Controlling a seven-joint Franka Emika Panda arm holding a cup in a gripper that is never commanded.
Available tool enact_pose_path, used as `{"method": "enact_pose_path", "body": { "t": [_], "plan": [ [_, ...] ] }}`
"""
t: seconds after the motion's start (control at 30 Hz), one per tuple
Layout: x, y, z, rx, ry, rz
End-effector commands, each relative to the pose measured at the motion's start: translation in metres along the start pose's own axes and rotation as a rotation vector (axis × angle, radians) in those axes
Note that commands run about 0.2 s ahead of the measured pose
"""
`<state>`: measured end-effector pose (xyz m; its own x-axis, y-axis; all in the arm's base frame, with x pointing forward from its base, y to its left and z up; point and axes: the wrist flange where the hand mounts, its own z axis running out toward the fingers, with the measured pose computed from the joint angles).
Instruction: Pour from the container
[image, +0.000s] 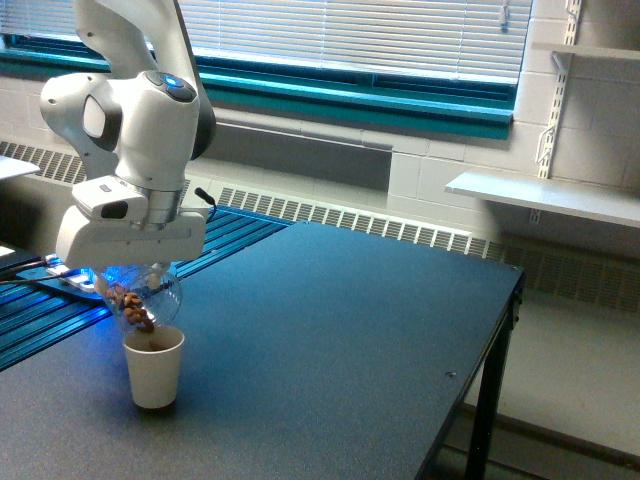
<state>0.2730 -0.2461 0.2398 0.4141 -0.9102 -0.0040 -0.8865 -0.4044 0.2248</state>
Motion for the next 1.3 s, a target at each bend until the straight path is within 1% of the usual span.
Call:
{"method": "enact_pose_path", "body": {
  "t": [0.03, 0.37, 0.57, 0.8, 1.3],
  "plan": [
    [0.0018, 0.002, -0.002, -0.003, 0.0, 0.001],
    [0.0067, 0.0002, -0.0063, 0.005, 0.002, 0.007],
    [0.0085, 0.0026, -0.0048, -0.005, -0.001, 0.01],
    [0.0091, -0.0008, -0.0065, -0.002, 0.001, 0.001],
    [0.0093, -0.0051, -0.0076, -0.018, 0.001, -0.02]
  ]
}}
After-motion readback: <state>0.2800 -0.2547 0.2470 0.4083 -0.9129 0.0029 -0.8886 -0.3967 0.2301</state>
